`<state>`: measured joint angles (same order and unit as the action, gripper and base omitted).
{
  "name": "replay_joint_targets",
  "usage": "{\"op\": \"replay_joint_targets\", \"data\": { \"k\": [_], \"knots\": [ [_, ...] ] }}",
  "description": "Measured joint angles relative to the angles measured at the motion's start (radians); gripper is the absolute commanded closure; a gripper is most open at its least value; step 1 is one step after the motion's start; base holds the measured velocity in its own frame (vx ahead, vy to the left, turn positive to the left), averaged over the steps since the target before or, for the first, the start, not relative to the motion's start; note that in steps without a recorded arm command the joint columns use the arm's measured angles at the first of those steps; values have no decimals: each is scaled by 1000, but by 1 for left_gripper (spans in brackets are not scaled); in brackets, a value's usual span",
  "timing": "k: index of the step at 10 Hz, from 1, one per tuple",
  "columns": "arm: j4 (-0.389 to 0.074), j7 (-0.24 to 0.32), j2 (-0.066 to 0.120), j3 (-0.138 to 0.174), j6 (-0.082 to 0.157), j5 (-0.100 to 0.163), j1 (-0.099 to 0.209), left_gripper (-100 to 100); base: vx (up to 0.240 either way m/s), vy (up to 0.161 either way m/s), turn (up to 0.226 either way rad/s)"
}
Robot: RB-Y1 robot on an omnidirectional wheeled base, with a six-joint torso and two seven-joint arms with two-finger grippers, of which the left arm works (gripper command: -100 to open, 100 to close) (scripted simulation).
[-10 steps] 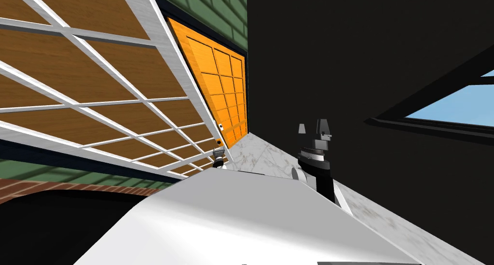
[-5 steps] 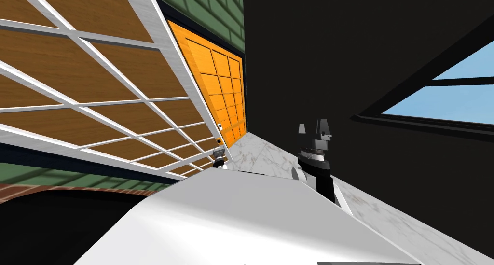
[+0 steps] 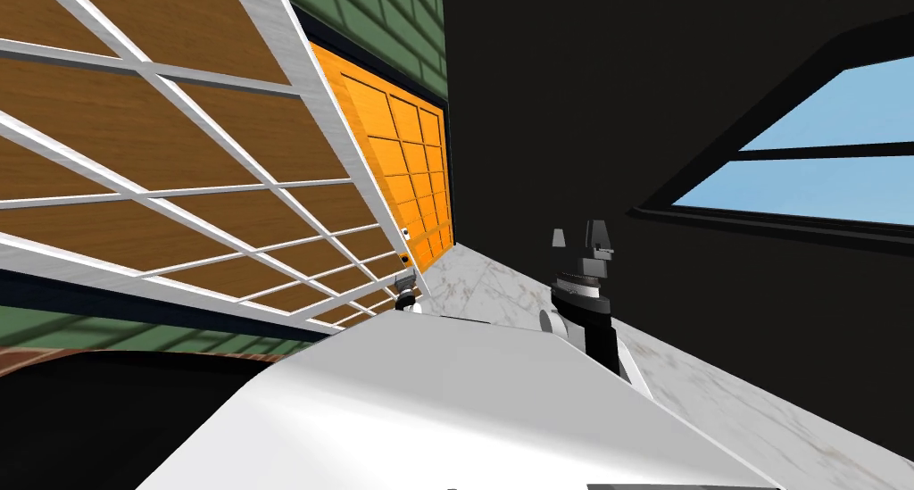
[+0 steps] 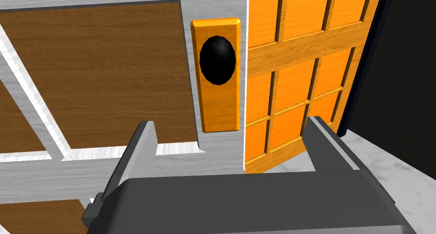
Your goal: Pull the door open
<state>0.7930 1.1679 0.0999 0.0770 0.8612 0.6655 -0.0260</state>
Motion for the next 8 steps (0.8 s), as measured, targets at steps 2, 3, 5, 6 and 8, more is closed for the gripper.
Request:
{"op": "replay_joint_targets", "data": {
  "k": [2, 3, 5, 6, 8],
  "knots": [
    [1, 21, -1, -1, 1, 7, 1, -100, 21, -1, -17],
    [13, 29, 10, -2, -3, 8, -14, -100, 150, -5, -18],
    [-33, 76, 45, -5, 11, 9, -5, -100, 179, 4, -22],
    [-25, 93, 57, -7, 14, 9, -23, -100, 164, 2, -15],
    [-21, 127, 88, -9, 10, 10, -43, -100, 118, -9, -14]
  ]
}}
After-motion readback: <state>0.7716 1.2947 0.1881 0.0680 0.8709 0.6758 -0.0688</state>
